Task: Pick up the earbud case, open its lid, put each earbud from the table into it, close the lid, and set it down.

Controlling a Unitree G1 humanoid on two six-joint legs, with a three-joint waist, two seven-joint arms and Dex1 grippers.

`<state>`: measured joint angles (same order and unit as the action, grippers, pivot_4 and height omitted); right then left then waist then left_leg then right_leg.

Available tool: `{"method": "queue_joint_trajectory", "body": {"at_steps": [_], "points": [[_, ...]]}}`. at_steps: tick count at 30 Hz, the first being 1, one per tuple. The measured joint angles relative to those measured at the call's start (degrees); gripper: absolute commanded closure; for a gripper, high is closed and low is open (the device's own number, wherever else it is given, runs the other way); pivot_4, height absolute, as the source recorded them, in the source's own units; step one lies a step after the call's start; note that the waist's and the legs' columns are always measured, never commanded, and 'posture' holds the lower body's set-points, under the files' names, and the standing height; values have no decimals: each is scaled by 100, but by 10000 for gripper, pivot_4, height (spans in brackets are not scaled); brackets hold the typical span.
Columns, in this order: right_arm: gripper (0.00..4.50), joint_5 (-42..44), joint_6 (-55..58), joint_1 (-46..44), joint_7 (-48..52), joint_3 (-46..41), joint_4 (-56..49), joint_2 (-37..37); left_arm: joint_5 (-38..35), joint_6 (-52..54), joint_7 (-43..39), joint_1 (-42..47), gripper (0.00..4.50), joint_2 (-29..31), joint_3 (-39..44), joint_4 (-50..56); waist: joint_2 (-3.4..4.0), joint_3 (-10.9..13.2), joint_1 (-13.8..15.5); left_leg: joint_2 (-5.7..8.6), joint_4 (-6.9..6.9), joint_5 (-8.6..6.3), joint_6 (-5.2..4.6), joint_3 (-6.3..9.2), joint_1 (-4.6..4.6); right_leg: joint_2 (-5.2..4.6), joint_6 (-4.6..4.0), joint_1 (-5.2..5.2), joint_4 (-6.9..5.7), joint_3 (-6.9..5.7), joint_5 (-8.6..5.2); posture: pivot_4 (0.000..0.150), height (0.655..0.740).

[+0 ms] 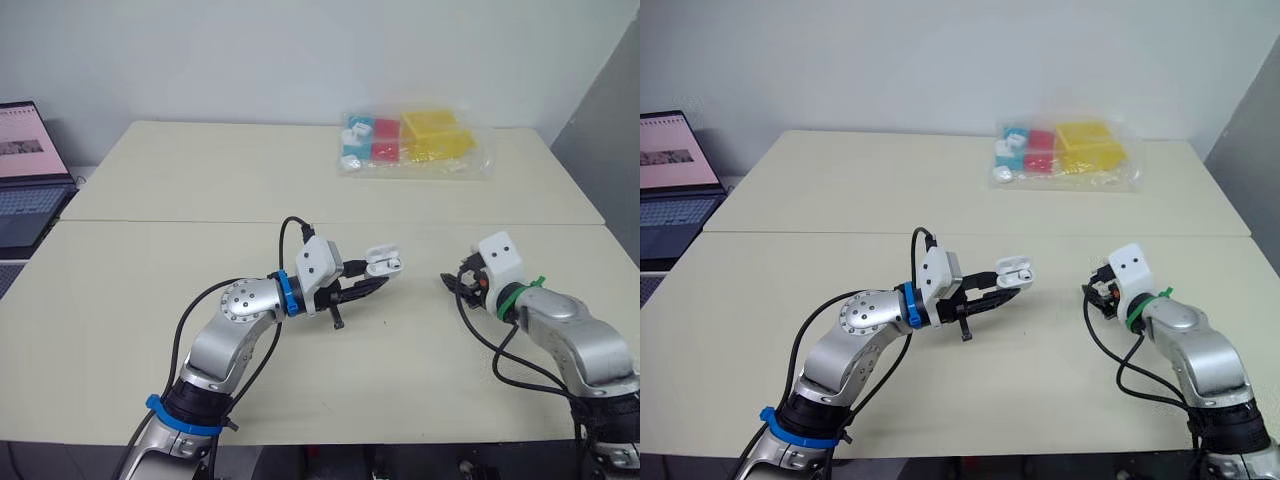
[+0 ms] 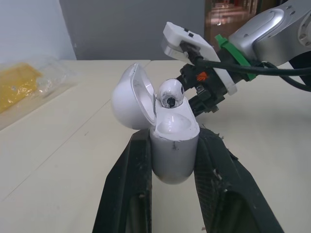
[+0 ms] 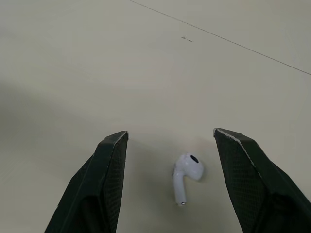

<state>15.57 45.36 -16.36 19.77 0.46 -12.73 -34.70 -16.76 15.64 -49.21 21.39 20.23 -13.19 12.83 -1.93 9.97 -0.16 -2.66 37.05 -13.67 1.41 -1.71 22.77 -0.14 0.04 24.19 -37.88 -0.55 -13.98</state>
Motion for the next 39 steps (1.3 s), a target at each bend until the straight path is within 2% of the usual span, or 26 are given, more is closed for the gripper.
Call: {"method": "queue_joint_trajectory", "body": {"at_steps": [6, 14, 17, 22, 26, 30, 33, 38, 39], "points": [[15986, -320, -342, -76, 19, 44, 662, 111, 18, -3, 3, -66, 37051, 7, 0, 3, 0, 0, -1, -1, 0, 0, 0, 0, -2, 0, 0, 0, -2, 0, 0, 1500, 7400], [15986, -221, -355, -3, 170, -227, 774, 274, 26, -2, 13, -122, 37051, 29, 0, 10, 0, 0, 0, -1, 1, 0, 0, 0, -5, 0, 0, -2, -5, 0, 0, 1500, 7400], [22037, -144, -296, -3, 244, -309, 799, 334, 27, -2, 2, -121, 37051, 34, 0, 9, 1, -1, 0, -1, 1, 0, 0, 1, -6, 0, 0, -3, -6, -1, 0, 1500, 7400], [40102, 45, -59, 1, 406, -390, 752, 379, 28, -3, -15, -115, 37051, 37, 0, 9, 1, -1, 0, -1, 2, 0, 0, 1, -6, 0, 1, -5, -5, -1, 0, 1500, 7400], [40813, 157, 153, 24, 564, -494, 684, 296, 30, -5, -20, -115, 37051, 67, 0, 9, 1, -1, 11, 0, 2, 0, 0, 2, -5, -1, 1, -5, -4, -2, 0, 1500, 7400], [40813, 418, 377, 275, 1364, -344, 215, -348, 31, -6, -17, -128, 37051, 109, 6, 15, 3, 0, 9, -1, -1, -1, -1, 4, -1, 0, 1, -3, 3, -4, 0, 1500, 7400], [40813, 596, 286, 443, 2285, -30, -271, -1147, 30, -5, -16, -150, 37051, 112, 2, 36, 7, 2, 0, 0, -1, -1, -1, 2, -3, -1, 1, -2, 4, -2, 0, 1500, 7400], [40813, 459, -462, 460, 3582, 321, -502, -2346, 29, 15, 4, -265, 37051, 158, 2, 155, 5, 3, -3, -1, 1, -1, -1, 4, -11, 1, 0, -6, -2, -6, -1, 1500, 7400], [40813, 294, -829, 472, 3994, 490, -466, -2770, 29, 25, 13, -325, 37051, 169, 3, 231, 12, 7, 0, 0, 0, -1, -1, 1, -12, -1, 0, -4, -1, -5, -1, 1500, 7400]]}}
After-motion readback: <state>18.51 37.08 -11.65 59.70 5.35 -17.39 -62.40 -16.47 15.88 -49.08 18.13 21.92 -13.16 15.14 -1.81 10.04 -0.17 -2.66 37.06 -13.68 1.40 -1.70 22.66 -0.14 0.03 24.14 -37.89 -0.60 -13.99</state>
